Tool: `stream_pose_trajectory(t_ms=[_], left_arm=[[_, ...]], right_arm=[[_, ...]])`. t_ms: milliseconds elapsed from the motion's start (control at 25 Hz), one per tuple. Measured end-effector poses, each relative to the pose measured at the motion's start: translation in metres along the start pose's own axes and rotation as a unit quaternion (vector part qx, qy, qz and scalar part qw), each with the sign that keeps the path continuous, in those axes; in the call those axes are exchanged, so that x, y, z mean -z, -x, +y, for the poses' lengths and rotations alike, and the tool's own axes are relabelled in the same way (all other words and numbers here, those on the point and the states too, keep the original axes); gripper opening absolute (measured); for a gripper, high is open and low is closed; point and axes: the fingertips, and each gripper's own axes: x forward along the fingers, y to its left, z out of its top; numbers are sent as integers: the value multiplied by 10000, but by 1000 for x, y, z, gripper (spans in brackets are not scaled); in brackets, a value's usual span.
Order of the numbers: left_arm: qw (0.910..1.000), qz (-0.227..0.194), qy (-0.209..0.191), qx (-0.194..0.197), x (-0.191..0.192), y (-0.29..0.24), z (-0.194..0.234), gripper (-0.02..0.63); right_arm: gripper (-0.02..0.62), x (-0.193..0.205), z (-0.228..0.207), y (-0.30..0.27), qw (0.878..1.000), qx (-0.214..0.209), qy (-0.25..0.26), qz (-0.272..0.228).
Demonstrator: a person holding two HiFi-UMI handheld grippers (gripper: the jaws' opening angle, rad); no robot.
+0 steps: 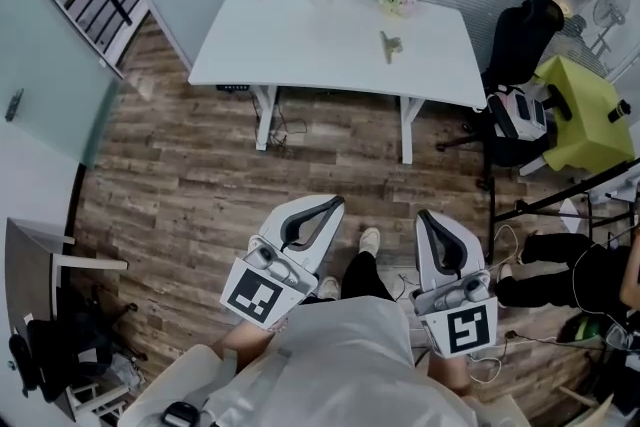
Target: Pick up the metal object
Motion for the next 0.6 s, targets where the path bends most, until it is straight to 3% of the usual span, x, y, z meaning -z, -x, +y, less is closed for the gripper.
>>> stream_pose_trajectory(t_ms=[600], left_arm=[[9999,118,-52,-26,13,-133,51,5]], right_arm=[[3,22,-116,-79,9997,-198,-152,44]])
